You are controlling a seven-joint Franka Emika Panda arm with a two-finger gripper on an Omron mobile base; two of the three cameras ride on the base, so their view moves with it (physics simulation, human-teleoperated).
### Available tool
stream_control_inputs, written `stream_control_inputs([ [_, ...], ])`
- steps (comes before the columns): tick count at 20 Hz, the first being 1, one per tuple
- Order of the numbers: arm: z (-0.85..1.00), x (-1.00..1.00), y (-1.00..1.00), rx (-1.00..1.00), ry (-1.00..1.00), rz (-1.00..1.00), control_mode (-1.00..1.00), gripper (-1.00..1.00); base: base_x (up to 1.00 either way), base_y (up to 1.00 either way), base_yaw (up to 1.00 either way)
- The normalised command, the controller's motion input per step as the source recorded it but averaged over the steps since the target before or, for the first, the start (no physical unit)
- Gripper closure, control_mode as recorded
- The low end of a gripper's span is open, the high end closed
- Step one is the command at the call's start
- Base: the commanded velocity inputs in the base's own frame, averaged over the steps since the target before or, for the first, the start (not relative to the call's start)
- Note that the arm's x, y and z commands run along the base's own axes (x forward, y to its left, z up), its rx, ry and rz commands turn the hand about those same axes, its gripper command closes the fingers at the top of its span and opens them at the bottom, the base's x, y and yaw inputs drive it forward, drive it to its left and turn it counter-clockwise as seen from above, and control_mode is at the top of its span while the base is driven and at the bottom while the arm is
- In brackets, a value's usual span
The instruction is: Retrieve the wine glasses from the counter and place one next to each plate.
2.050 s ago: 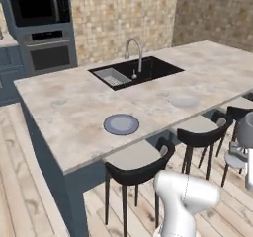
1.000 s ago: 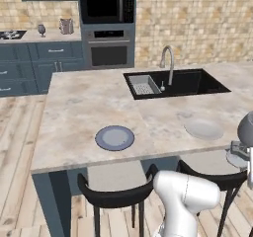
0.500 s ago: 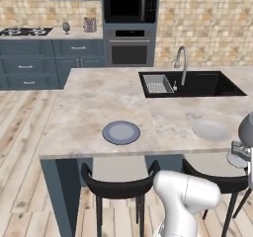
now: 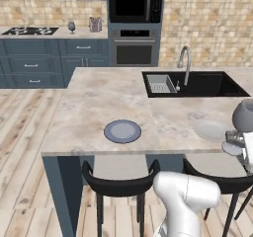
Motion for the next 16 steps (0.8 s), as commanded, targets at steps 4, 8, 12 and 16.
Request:
stream_control_inputs([
  [4, -0.02, 1.0, -0.57, 0.02, 0.19, 0.29, -1.0, 1.0, 0.0, 0.0, 0.0],
  [8, -0.03, 1.0, -0.46, 0.02, 0.15, 0.27, -1.0, 1.0, 0.0, 0.0, 0.0],
  [12, 0.0, 1.0, -0.23, 0.0, 0.04, 0.22, -1.0, 1.0, 0.0, 0.0, 0.0],
  [16, -0.01, 0.95, 0.0, -0.02, 0.0, 0.08, -1.0, 1.0, 0.0, 0.0, 0.0],
])
